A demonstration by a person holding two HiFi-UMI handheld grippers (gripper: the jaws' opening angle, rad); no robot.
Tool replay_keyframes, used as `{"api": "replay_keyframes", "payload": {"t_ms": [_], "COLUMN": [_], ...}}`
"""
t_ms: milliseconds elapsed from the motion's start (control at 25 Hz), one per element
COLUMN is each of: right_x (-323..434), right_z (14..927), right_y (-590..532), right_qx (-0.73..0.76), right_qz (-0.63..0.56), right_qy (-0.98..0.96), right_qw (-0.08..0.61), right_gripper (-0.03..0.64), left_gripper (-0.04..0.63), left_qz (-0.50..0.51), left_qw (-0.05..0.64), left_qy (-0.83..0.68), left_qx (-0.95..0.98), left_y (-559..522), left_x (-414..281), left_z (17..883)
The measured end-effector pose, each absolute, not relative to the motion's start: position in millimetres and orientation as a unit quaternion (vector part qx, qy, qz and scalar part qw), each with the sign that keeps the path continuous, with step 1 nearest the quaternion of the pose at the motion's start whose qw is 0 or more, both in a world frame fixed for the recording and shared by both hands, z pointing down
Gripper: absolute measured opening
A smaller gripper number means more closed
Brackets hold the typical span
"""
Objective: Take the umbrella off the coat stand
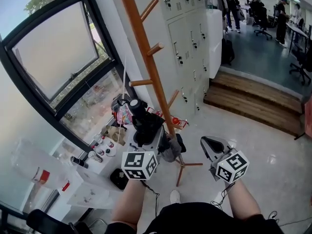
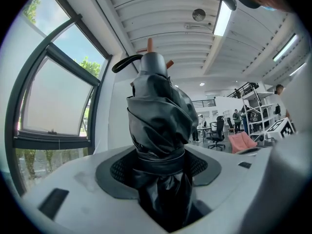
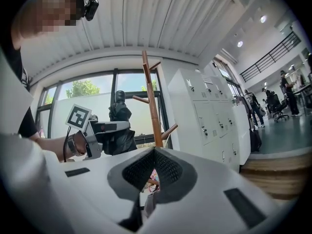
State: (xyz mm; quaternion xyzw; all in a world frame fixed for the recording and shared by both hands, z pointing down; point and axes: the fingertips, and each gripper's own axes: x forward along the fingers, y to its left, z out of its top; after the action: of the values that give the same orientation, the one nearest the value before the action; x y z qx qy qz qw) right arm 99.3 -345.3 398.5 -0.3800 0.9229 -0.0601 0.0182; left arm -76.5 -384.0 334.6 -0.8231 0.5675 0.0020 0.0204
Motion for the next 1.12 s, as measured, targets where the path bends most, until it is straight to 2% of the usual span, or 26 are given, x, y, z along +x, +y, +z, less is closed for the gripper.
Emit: {"api": "replay_keyframes", "payload": {"t_ms": [680, 1120], "right_x": [103, 68], "right_z": [402, 415], "right_y": [-285, -245], "right_qx": [-0.3, -0.268], "right_qz": [-0.06, -0.078], "right_qy": [0.952, 0.96], "right_qw": [-0.005, -0.016], "right_gripper": [0.054, 0.054], "left_gripper": [0.261, 0.261], "left_qz": [-0.013, -0.02], "left_qw": [-0.018, -0.054], "left_qy": [0.625, 0.626], "left_qx": [-0.78, -0.778], "left_y": [-272, -197], "left_x": [-70, -84], "left_z": [370, 409]}}
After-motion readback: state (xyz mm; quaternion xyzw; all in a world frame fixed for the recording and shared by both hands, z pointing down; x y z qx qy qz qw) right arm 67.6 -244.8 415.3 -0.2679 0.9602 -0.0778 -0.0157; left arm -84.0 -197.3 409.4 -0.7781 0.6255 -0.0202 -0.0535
